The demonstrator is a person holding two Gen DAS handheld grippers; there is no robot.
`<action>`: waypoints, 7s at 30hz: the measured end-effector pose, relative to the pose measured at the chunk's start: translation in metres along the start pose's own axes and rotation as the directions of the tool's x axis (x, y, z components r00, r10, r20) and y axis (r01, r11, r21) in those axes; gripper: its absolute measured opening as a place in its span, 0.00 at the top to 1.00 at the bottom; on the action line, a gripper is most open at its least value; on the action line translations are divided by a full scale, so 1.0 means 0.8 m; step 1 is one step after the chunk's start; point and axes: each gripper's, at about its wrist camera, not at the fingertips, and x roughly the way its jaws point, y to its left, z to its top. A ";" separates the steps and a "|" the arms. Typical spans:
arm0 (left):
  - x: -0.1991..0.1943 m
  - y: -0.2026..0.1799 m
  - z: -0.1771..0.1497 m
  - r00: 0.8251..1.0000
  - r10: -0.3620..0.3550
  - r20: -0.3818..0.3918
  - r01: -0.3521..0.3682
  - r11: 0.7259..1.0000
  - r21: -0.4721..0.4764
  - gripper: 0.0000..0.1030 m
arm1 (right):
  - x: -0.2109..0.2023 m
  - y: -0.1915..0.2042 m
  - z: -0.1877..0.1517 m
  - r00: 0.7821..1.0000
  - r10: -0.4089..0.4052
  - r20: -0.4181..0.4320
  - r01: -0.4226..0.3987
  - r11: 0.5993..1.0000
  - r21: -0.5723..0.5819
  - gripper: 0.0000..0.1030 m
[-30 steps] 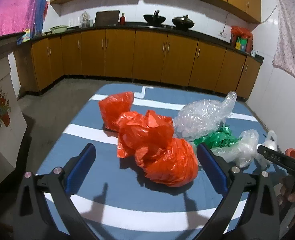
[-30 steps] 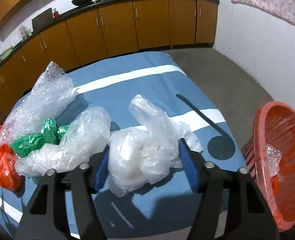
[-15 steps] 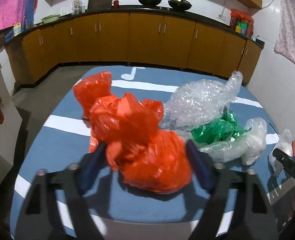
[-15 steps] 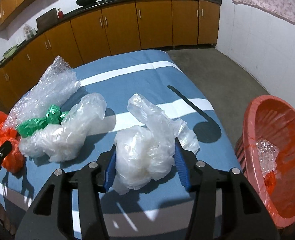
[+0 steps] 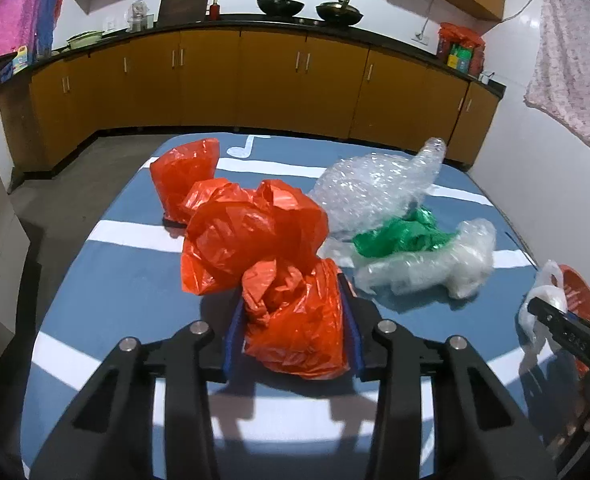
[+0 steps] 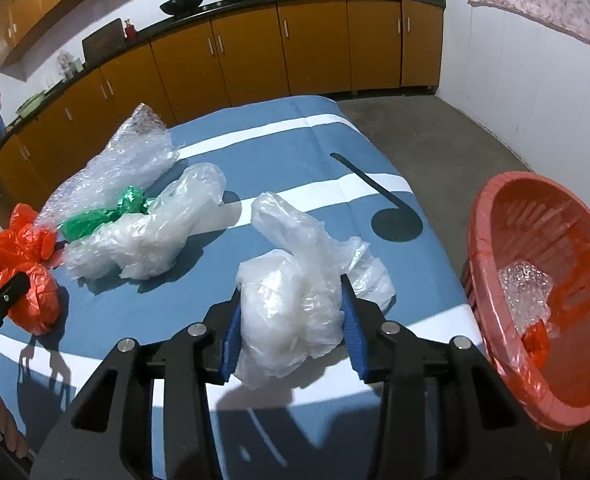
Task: Collect trash
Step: 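Carry the red bags and clear bag with both tools over the orange basket, then open the left tool releasing the red bags while the right releases the clear bag, then move both tools back over the remaining bags on the table, then grasp the red bag with the left tool while the right grasps a clear bag, then carry the red bag and clear bag with both tools over the orange basket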
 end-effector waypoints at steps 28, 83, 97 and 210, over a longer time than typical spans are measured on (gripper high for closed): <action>-0.087 -0.087 0.002 0.981 -0.179 0.076 0.170 0.979 0.111 0.62 | -0.127 -0.057 -0.013 0.982 -0.048 0.184 0.044 0.999 0.026 0.60; 0.011 -0.468 -0.053 0.808 -0.550 -0.213 0.586 0.708 0.394 0.59 | -0.158 -0.281 -0.008 0.911 -0.317 0.262 0.204 0.902 0.381 0.60; 0.032 -0.448 -0.054 0.810 -0.535 -0.240 0.587 0.741 0.327 0.28 | -0.167 -0.298 -0.013 0.897 -0.305 0.319 0.143 0.885 0.443 0.10; -0.016 0.041 0.068 0.999 -0.024 0.044 0.024 1.000 0.019 0.60 | -0.070 0.039 0.003 0.988 0.023 0.152 -0.019 0.999 -0.030 0.63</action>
